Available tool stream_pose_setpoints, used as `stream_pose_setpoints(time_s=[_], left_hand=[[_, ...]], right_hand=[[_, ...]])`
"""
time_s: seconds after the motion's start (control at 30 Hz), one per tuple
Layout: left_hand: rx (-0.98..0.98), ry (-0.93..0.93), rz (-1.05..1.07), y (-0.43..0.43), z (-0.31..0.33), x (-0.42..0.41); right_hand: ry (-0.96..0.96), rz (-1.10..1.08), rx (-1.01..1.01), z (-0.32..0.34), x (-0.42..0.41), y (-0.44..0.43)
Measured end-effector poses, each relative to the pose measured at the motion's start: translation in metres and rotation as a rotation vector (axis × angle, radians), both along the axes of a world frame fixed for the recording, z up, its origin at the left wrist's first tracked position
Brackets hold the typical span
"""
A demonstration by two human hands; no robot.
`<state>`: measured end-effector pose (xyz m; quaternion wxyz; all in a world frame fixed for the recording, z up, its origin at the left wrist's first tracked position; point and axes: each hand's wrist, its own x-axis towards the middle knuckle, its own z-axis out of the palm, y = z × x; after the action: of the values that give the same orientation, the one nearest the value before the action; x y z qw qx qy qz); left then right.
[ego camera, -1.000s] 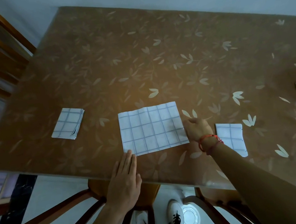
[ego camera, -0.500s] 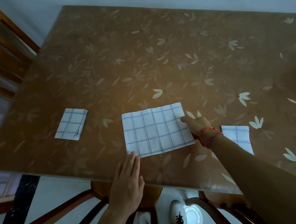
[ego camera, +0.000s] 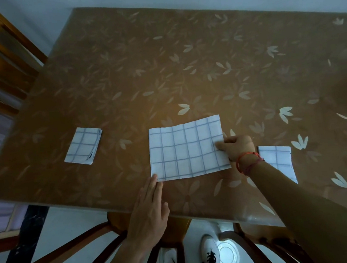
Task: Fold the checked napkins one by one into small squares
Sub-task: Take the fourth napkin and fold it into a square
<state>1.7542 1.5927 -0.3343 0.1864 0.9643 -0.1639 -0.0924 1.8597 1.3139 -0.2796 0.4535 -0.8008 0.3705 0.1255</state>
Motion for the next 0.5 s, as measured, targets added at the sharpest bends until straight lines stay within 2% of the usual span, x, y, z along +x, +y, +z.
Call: stream_pose_setpoints(time_s=[0.2, 0.33, 0.5], left_hand=[[-0.111, -0.034, -0.012, -0.029, 0.012, 0.005], [-0.119, -0.038, -0.033, -0.052, 0.015, 0.006], [-0.122, 0.009, 0.019, -0.071, 0.019, 0.009]], right_hand=[[-0.089, -0.202, 0.077, 0.009, -0.033, 0.002], [-0.053, -0.35, 0.188, 0.003, -0.052, 0.007], [0.005, -0.407, 0.339, -0.017, -0.074, 0.02]])
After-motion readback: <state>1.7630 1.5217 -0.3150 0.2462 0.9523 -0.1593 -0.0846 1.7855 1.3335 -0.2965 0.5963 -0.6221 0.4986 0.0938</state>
